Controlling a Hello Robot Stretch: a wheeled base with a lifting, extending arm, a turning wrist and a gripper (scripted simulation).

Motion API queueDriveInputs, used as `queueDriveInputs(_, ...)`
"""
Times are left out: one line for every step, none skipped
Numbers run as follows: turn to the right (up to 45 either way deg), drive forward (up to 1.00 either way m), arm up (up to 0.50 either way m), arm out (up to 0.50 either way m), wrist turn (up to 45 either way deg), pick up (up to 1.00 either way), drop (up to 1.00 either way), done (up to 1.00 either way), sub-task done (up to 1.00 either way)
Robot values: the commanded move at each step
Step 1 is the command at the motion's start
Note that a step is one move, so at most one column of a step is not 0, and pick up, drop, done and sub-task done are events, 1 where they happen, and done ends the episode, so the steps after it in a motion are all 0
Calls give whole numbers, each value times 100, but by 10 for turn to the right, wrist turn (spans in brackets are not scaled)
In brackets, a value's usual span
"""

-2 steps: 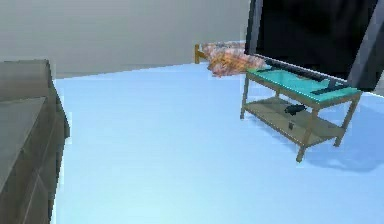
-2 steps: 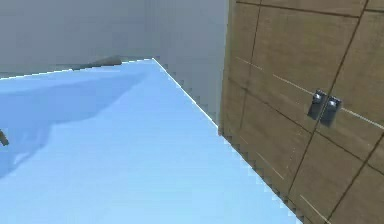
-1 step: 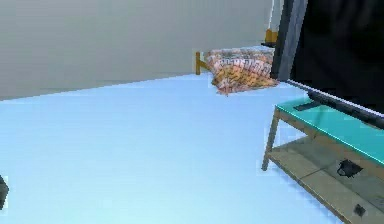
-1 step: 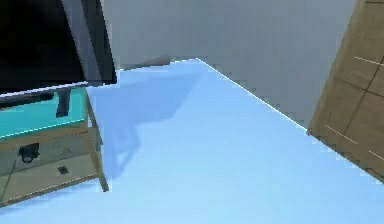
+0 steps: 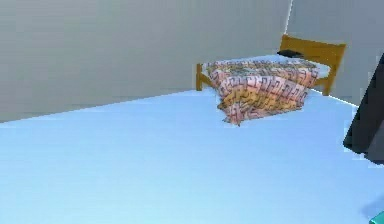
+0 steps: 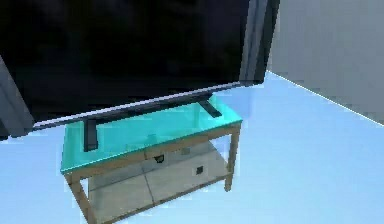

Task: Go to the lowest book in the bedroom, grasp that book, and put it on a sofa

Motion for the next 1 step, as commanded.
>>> queueDriveInputs(0,100,0,0,0,0,0,0,0)
